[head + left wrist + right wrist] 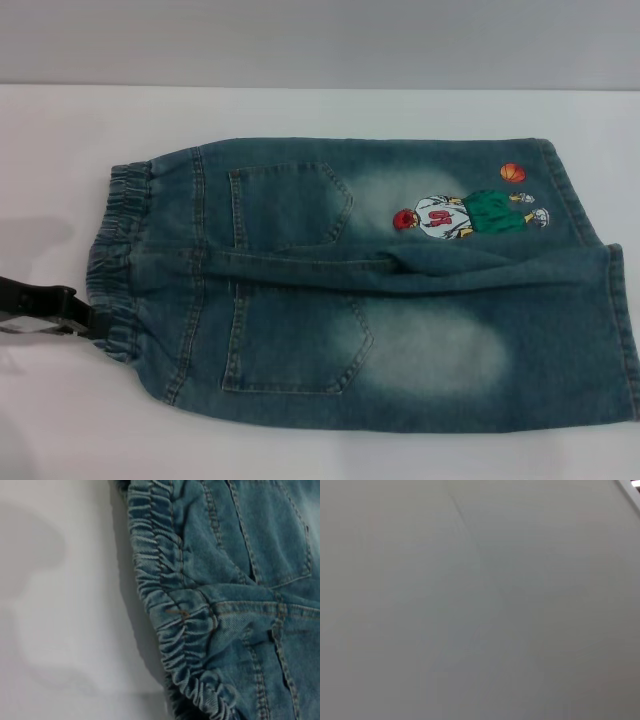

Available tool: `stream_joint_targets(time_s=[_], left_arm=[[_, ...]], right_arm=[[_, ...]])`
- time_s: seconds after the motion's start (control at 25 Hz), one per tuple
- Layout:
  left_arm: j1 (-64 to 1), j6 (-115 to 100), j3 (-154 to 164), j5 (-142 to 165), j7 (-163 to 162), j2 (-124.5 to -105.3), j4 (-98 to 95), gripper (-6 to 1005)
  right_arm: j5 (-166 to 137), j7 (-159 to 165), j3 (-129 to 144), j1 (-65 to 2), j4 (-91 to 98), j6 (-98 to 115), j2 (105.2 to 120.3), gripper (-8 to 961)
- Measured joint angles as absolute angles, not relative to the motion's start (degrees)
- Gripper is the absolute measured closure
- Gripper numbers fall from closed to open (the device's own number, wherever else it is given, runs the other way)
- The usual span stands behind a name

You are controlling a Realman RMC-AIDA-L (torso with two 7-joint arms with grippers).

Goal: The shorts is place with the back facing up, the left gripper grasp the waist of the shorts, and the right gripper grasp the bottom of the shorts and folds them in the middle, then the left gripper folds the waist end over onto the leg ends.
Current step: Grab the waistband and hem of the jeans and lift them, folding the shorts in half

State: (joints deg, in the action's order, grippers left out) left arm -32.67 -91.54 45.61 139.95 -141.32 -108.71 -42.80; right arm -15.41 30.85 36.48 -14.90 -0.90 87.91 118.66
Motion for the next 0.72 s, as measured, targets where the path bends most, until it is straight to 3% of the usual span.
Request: stream_joint_targets(time_s=[0.28, 0.56, 0.72], left_arm=[[-32.6, -91.2, 45.6, 139.7, -141.3, -108.71, -43.1, 942], [-32.9, -91.1, 45.7, 139.8, -141.1, -108.83, -43.2, 942], [-33.0, -91.1, 45.7, 139.8, -140.9, -108.88, -43.2, 942]], right_arm=[[-25.9, 53.9, 37.4, -12.0, 8.4, 87.3, 117.57, 386], [-52.8, 83.8, 37.1, -13.0, 18.4, 87.1, 111.71, 386], [-68.2, 98.3, 36.7, -14.7, 26.1, 88.8, 109.96, 385]])
